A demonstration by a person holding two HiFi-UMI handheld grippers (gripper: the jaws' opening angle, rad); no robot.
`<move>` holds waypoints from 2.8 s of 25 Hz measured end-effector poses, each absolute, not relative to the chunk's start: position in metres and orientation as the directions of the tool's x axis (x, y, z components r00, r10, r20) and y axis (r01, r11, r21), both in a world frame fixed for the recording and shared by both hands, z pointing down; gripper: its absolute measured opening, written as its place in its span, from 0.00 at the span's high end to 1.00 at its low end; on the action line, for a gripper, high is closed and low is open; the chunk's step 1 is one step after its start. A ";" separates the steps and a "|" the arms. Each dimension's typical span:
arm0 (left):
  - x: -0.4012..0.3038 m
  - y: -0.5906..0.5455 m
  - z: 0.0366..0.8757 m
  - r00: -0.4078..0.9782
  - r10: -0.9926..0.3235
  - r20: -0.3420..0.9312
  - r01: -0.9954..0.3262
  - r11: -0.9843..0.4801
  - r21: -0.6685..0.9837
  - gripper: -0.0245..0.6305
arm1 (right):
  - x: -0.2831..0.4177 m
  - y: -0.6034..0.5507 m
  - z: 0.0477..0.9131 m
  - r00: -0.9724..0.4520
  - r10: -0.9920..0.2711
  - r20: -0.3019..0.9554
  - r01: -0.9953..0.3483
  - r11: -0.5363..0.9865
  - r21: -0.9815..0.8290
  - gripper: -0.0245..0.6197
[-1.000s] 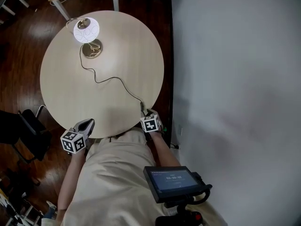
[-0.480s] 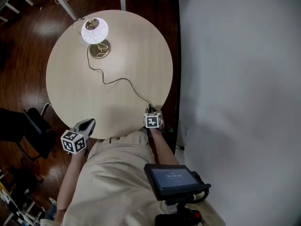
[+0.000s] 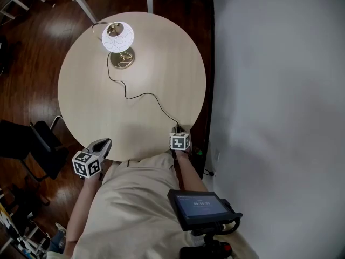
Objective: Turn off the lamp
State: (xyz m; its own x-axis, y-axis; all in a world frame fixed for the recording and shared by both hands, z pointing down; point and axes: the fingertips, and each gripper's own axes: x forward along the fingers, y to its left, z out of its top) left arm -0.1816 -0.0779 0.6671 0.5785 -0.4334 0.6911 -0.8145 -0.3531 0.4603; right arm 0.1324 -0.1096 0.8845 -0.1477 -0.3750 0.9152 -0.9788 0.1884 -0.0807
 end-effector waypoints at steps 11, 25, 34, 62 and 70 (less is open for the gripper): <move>-0.183 -0.081 0.673 0.585 -0.415 0.697 -0.809 -0.353 0.469 0.96 | 0.135 -0.105 0.891 -0.122 -0.385 0.915 -0.991 0.104 -0.089 0.72; -0.183 -0.075 0.672 0.580 -0.420 0.698 -0.814 -0.346 0.467 0.96 | 0.140 -0.107 0.895 -0.104 -0.397 0.912 -0.993 0.100 -0.069 0.81; -0.184 -0.071 0.671 0.573 -0.429 0.698 -0.818 -0.344 0.461 0.96 | 0.138 -0.109 0.898 -0.079 -0.378 0.922 -0.992 0.117 -0.037 0.82; -0.176 -0.044 0.662 0.567 -0.445 0.693 -0.822 -0.352 0.447 0.96 | 0.136 -0.110 0.892 -0.053 -0.379 0.924 -0.982 0.187 0.020 0.85; -0.163 -0.016 0.666 0.563 -0.429 0.706 -0.825 -0.331 0.457 0.96 | 0.141 -0.112 0.862 -0.050 -0.509 0.860 -0.979 0.195 0.059 0.70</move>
